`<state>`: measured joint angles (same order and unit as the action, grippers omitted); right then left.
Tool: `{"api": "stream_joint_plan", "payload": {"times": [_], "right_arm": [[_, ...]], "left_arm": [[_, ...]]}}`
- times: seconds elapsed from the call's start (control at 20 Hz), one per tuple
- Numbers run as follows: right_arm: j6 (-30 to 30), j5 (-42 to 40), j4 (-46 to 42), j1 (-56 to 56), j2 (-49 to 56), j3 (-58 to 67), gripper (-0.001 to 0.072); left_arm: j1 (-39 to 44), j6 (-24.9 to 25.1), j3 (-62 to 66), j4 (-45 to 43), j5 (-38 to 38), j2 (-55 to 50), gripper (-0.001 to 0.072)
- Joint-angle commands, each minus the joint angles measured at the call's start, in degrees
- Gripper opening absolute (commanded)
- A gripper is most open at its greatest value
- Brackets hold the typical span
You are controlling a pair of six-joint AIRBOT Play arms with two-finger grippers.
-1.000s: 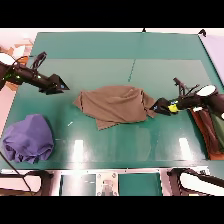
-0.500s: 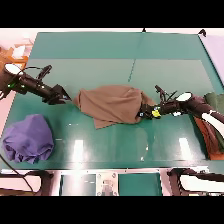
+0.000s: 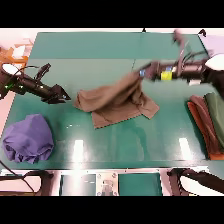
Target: Fold the shirts.
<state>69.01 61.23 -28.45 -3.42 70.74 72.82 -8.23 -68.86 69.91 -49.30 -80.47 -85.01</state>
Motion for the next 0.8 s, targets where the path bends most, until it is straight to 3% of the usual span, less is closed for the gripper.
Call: {"api": "stream_joint_plan", "payload": {"times": [0.0, 0.25, 0.5, 0.75], "right_arm": [[1.1, -16.9, 0.5, 1.6, 6.6, 13.1, 0.0022], [3.2, -26.8, 0.5, 2.9, 25.1, 16.4, 0.0023], [7.5, -21.5, 0.5, 5.9, 37.6, 16.4, 0.0023], [5.3, -14.8, 0.1, 8.1, 37.9, 17.5, 0.0023]], "left_arm": [[0.0, 0.5, 0.0, 0.5, -0.3, 0.4, 0.0497], [0.0, 1.6, -0.1, 0.5, -1.5, 0.4, 0.0497], [4.3, 0.2, -1.3, -0.2, -3.9, 0.4, 0.0497], [18.6, -6.1, -15.5, -0.8, 14.0, 0.4, 0.0498]]}}
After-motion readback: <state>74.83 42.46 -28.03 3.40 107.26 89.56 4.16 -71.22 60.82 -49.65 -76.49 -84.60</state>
